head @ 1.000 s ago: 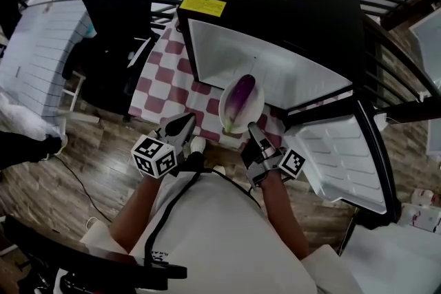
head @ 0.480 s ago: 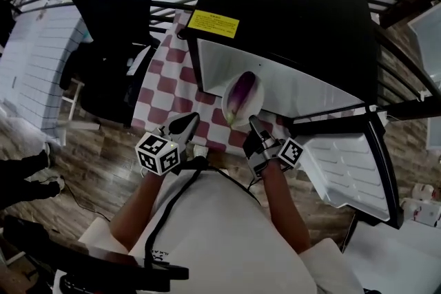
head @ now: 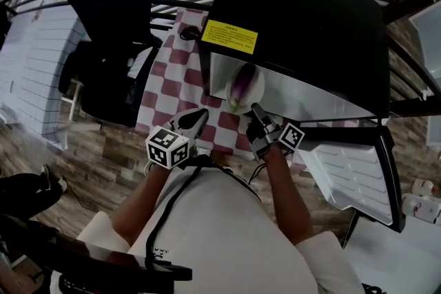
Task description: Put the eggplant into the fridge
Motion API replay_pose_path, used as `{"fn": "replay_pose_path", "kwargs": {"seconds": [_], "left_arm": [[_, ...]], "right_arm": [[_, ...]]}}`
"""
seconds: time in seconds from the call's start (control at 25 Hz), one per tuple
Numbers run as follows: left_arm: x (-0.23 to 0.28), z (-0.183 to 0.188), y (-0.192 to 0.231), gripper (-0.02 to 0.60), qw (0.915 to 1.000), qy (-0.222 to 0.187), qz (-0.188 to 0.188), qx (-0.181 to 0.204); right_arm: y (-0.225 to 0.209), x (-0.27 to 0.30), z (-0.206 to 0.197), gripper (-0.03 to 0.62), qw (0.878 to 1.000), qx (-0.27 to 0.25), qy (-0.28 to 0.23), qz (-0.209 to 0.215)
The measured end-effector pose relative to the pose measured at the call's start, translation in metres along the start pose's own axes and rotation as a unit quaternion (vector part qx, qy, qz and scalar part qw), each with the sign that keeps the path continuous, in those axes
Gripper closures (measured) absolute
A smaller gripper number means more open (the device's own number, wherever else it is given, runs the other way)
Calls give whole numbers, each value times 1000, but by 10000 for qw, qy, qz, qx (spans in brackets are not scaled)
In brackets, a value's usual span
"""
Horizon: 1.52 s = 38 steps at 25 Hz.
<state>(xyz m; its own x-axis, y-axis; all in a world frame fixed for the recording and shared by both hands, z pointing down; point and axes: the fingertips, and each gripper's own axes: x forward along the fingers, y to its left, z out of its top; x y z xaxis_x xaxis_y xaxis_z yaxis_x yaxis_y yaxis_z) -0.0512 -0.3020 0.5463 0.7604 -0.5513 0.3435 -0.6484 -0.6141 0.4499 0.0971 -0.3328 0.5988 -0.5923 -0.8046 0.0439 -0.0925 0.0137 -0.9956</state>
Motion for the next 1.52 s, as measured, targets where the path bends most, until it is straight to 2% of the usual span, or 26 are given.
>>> {"fn": "replay_pose_path", "kwargs": {"seconds": [0.44, 0.92, 1.28, 1.52], "left_arm": [[14, 1, 28, 577, 9997, 230, -50, 47], [19, -2, 39, 577, 9989, 413, -174, 110], [16, -3, 40, 577, 9988, 436, -187, 102], [9, -5, 44, 577, 9990, 424, -136, 72]], "right_arm": [[-24, 33, 12, 562, 9999, -30, 16, -112], [-24, 54, 19, 562, 9997, -162, 57, -154], [-38, 64, 22, 562, 9988, -247, 96, -418], [-56, 67, 29, 562, 9981, -121, 35, -601]]}}
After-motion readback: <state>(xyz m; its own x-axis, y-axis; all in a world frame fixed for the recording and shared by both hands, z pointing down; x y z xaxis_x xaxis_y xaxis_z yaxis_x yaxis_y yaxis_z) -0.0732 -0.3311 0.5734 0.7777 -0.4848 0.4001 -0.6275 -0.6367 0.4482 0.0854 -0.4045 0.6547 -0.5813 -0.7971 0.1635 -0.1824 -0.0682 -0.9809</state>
